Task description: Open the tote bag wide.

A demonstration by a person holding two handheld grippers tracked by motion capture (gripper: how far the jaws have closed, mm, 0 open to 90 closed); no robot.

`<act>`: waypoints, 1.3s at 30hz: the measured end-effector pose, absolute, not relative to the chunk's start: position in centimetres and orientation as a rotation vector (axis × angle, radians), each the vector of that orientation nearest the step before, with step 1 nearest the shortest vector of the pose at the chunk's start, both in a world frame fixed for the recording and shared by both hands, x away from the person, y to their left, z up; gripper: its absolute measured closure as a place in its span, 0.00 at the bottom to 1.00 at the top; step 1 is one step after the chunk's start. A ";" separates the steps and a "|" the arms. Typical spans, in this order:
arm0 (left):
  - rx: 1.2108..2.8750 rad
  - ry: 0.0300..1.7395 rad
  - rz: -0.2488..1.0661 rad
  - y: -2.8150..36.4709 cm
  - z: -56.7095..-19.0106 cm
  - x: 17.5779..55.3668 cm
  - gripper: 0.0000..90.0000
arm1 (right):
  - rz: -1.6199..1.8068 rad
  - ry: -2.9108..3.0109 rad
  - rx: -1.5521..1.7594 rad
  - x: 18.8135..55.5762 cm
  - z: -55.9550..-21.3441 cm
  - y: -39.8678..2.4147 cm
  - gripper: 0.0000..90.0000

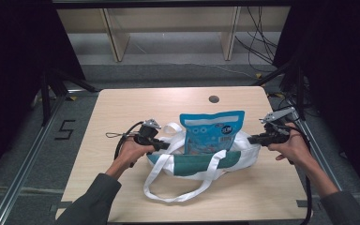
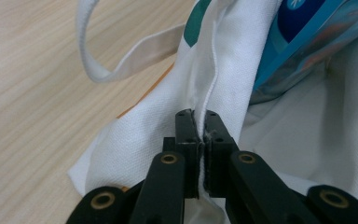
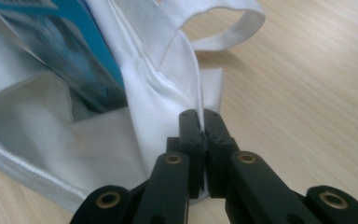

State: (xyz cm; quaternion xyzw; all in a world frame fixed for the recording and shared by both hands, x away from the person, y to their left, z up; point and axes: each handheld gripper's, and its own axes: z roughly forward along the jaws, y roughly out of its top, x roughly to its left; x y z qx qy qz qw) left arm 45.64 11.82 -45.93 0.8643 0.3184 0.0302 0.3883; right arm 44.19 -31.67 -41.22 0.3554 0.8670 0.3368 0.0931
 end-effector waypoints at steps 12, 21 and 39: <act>2.212 0.861 0.046 11.6 -48.8 46.8 0.96 | 0.953 2.592 1.069 44.2 -45.5 -31.7 0.98; 2.238 0.871 0.043 11.5 -48.3 46.8 0.94 | 0.993 2.593 1.151 43.8 -46.9 -31.3 0.98; 2.281 0.848 0.036 11.2 -45.5 46.7 0.90 | 1.301 2.631 0.845 38.0 -37.4 -27.8 0.61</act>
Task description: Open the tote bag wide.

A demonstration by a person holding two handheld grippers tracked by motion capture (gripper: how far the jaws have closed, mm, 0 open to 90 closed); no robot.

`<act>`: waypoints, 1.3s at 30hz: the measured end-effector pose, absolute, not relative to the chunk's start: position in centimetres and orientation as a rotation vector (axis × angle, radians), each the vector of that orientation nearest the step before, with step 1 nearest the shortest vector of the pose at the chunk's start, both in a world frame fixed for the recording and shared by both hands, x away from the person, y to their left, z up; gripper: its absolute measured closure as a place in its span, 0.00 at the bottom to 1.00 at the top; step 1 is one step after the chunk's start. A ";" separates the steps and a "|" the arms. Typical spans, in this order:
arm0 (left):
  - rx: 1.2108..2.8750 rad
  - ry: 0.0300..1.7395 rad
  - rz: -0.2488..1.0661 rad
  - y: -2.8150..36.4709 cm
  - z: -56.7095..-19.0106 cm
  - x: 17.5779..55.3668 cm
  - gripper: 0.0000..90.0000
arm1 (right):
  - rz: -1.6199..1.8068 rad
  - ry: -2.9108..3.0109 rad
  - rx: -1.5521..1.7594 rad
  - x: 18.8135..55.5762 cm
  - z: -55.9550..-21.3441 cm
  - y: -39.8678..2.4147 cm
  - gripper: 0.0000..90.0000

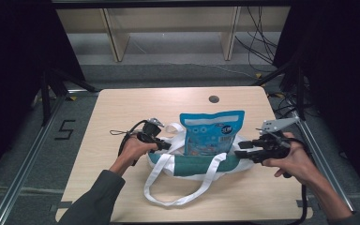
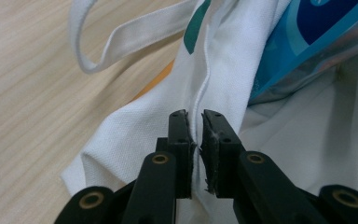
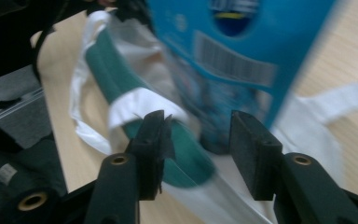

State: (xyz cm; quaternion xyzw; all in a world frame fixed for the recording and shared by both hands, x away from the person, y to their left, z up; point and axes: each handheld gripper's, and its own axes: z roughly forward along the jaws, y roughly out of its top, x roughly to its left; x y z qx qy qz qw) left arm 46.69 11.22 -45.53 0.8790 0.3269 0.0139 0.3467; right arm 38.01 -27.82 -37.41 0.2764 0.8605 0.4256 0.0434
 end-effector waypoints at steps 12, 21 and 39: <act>2.240 0.846 0.016 11.0 -45.3 47.0 0.91 | 1.116 2.841 0.701 39.1 -40.9 -21.0 0.55; 2.277 0.906 0.073 10.4 -45.4 48.8 0.96 | 1.094 2.945 0.595 35.6 -43.1 -21.9 0.89; 2.302 0.928 0.187 10.5 -46.4 48.9 0.83 | 1.021 2.938 0.650 34.3 -48.8 -21.0 0.83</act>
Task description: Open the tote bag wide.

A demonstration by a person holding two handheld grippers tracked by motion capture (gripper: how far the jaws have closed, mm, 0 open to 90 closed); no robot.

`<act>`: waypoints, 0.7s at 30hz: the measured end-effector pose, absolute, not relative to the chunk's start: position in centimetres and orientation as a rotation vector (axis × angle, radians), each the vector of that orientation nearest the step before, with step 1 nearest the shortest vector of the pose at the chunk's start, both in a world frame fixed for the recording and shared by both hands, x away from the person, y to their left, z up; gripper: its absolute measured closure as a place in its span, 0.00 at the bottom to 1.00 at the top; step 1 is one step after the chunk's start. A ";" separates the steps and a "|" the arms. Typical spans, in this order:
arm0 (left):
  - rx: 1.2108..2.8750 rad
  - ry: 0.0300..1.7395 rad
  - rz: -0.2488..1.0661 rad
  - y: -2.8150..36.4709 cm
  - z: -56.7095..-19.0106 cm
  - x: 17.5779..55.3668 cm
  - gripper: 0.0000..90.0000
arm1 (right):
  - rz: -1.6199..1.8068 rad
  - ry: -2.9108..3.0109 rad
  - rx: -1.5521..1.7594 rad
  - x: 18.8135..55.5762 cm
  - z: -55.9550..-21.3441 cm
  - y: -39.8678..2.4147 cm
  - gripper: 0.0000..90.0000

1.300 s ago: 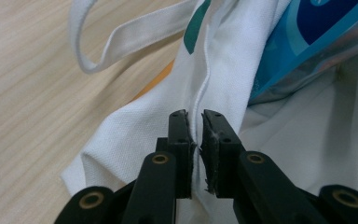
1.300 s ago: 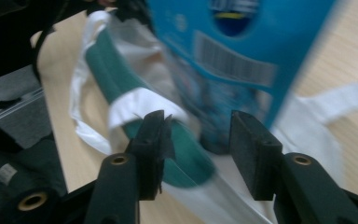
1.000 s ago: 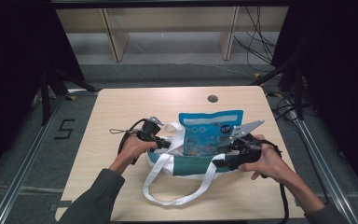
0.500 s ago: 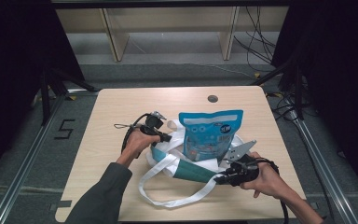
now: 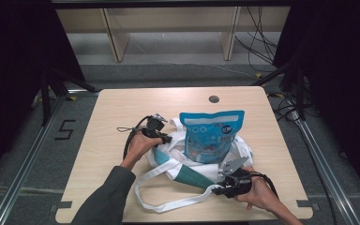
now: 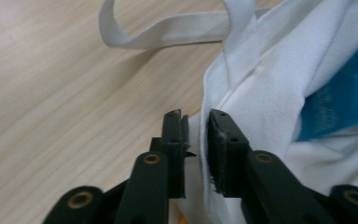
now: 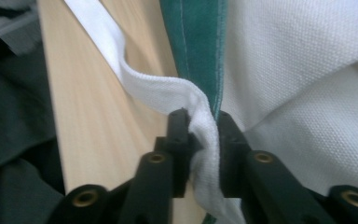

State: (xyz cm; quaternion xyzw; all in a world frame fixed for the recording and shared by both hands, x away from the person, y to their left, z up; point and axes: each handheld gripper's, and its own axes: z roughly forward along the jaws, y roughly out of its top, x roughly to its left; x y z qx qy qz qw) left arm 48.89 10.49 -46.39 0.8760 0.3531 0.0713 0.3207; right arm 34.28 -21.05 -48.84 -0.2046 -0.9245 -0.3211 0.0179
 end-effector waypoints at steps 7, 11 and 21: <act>2.163 0.911 0.220 11.1 -43.5 46.4 0.66 | -1.241 -2.797 -0.688 33.8 -44.1 -23.5 0.63; 2.091 0.897 0.197 11.5 -41.7 45.0 0.59 | -1.431 -2.794 -0.770 34.5 -41.0 -25.7 0.60; 2.129 0.779 0.161 11.3 -41.1 40.5 0.67 | -1.290 -2.951 -1.191 39.9 -41.4 -28.5 0.60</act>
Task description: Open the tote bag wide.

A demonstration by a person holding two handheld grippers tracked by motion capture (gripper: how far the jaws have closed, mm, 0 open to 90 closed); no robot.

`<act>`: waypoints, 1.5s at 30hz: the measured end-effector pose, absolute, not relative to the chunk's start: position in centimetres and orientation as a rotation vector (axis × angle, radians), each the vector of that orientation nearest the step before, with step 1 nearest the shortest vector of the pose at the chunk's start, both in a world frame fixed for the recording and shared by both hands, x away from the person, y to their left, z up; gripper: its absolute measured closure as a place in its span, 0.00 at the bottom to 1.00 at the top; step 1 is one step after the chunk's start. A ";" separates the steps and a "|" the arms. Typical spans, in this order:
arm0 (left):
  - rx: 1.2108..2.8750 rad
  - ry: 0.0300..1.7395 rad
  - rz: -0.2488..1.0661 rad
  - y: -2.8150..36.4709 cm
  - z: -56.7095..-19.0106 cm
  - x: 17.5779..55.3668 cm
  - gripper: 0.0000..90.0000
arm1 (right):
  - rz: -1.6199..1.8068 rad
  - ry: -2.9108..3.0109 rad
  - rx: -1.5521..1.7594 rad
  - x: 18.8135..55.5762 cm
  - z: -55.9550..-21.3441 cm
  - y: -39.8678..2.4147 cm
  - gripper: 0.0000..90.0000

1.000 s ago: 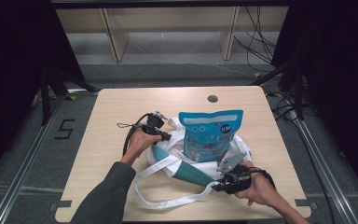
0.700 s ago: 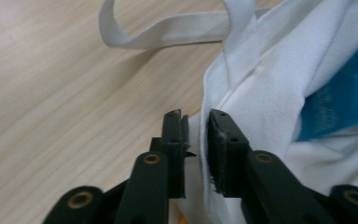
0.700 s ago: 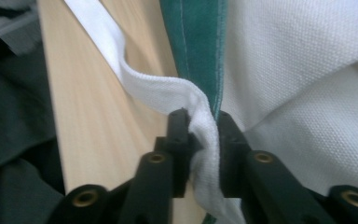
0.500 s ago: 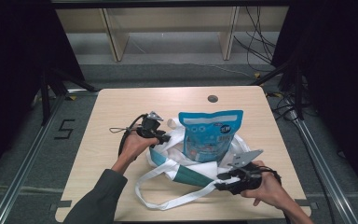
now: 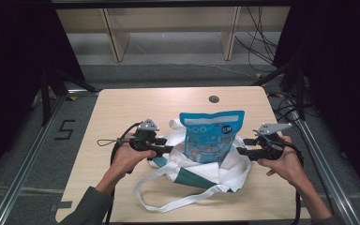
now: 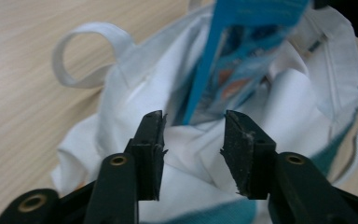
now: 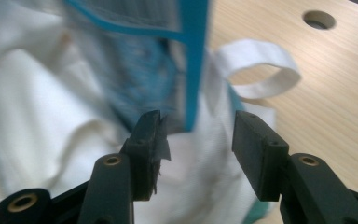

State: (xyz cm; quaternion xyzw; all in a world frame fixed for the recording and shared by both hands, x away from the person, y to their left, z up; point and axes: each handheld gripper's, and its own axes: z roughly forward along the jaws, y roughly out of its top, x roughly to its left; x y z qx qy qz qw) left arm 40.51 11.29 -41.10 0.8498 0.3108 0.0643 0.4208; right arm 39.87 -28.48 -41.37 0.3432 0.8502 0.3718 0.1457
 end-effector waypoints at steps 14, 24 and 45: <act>2.390 0.648 0.095 10.4 -46.3 40.1 0.99 | 0.952 2.466 0.973 44.0 -42.8 -28.8 0.98; 2.448 0.686 0.117 12.5 -49.7 40.1 0.99 | 0.845 2.465 1.170 47.7 -47.6 -28.1 0.99; 2.403 0.808 0.394 5.6 -45.7 44.3 0.54 | 1.198 2.478 1.005 39.2 -40.9 -27.2 0.55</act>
